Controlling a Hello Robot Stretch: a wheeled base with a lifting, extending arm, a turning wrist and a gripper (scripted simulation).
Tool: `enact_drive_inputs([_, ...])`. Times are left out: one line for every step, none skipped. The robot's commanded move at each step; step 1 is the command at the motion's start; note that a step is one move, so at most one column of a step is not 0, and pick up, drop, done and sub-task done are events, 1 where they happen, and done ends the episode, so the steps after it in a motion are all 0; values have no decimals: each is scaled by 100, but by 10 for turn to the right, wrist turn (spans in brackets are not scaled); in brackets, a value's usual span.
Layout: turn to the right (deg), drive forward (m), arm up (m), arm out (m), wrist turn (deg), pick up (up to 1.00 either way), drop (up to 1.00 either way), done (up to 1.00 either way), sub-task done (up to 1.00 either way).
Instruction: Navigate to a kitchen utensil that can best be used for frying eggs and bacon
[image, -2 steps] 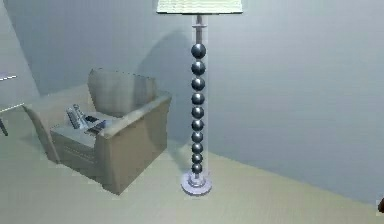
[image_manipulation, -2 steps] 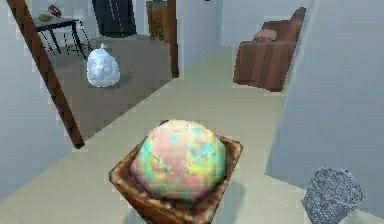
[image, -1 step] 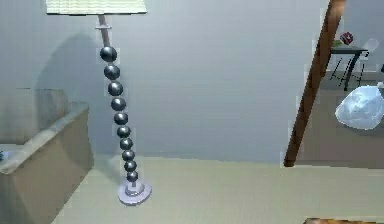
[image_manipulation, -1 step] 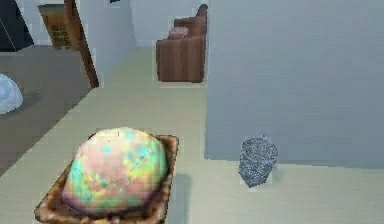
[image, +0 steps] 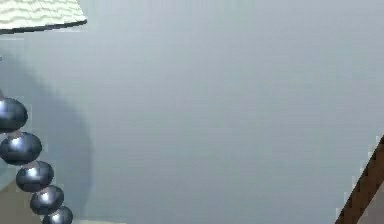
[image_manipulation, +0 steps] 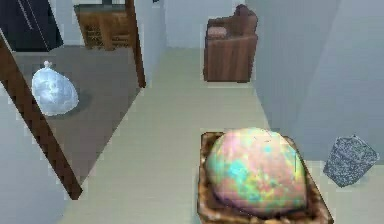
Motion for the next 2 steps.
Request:
enact_drive_inputs([450,0,0,0,0,0,0,0,0])
enact_drive_inputs([90,0,0,0,0,0,0,0,0])
